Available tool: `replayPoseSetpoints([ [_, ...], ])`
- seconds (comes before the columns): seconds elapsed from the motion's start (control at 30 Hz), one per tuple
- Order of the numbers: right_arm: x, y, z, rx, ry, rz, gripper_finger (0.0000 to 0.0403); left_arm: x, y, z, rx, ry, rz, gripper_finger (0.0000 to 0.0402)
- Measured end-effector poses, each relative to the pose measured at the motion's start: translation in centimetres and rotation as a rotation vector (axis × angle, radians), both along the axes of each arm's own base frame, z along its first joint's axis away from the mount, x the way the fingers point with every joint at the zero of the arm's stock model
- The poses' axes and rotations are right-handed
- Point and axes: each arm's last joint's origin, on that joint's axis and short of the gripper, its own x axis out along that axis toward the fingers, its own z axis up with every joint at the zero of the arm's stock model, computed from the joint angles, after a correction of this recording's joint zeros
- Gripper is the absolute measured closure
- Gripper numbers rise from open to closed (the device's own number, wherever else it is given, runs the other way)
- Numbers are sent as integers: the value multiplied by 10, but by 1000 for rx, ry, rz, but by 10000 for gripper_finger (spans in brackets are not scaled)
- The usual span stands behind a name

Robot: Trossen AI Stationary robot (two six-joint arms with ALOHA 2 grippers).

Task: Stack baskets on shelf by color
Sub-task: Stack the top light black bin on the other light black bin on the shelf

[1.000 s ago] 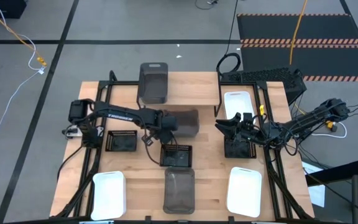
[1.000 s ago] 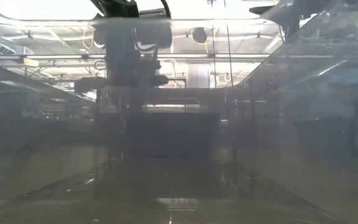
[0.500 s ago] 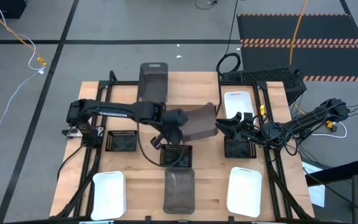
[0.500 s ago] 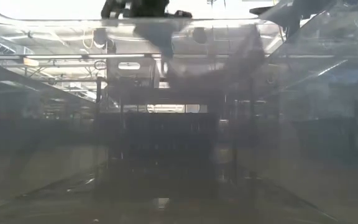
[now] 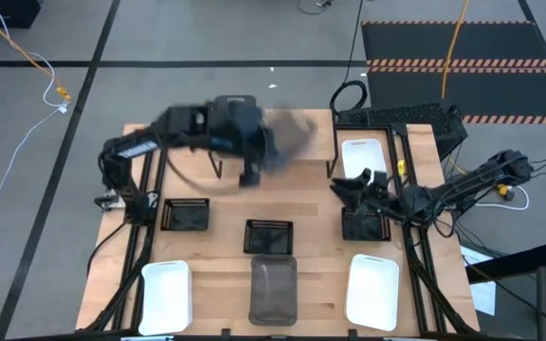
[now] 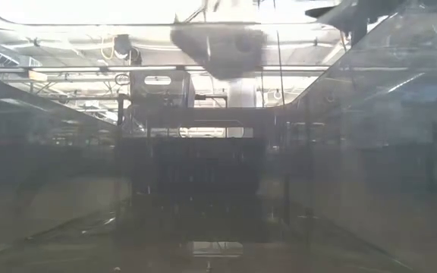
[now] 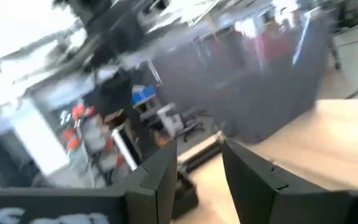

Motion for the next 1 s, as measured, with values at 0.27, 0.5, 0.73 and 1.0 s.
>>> replayPoseSetpoints([
  [0.27,0,-2,0,-11,2,-22,280,-32,38,24,-44,-52,255,396],
  [0.5,0,-2,0,-14,6,-25,280,-42,62,15,-102,-13,568,397],
  [0.73,1,-5,-1,-20,20,-39,280,-43,67,12,-96,-68,787,397],
  [1.0,2,-9,-4,-29,52,-62,280,-24,61,-24,-131,5,858,397],
])
